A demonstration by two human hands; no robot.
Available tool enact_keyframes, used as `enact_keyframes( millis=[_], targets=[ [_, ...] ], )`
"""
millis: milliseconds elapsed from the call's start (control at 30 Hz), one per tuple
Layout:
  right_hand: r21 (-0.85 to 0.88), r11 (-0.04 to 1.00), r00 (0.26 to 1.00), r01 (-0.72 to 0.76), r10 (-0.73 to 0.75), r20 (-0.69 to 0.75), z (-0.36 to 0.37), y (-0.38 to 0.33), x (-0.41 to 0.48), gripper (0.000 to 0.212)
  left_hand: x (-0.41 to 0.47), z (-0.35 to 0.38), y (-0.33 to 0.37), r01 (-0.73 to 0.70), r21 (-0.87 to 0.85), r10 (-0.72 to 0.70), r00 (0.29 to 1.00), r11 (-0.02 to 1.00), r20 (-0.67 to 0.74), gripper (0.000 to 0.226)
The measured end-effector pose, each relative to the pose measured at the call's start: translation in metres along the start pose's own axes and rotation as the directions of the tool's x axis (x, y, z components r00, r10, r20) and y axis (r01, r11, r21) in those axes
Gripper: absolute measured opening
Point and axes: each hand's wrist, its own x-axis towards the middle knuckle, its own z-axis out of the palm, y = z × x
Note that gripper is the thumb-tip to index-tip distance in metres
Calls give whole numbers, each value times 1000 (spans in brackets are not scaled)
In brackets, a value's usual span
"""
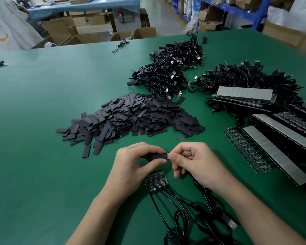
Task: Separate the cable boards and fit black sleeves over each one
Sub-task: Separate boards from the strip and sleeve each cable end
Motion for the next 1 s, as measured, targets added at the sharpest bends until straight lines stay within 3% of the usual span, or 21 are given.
enact_keyframes(
  millis=[167,333,433,1000],
  targets=[
    [27,1000,1000,5,-4,-8,2,0,1,21,-1,3,1,38,-54,-38,999,998,-5,17],
    [141,990,998,25,-18,-56,2,-1,1,23,-1,8,2,74,-36,-80,973,997,-216,36],
    [214,977,996,23,-4,-89,2,-1,1,20,-1,8,1,106,-75,-124,944,992,-306,25],
    [351,936,998,-22,38,-40,5,-7,-1,9,-2,12,9,210,-267,-269,940,941,-211,17]
  ],
)
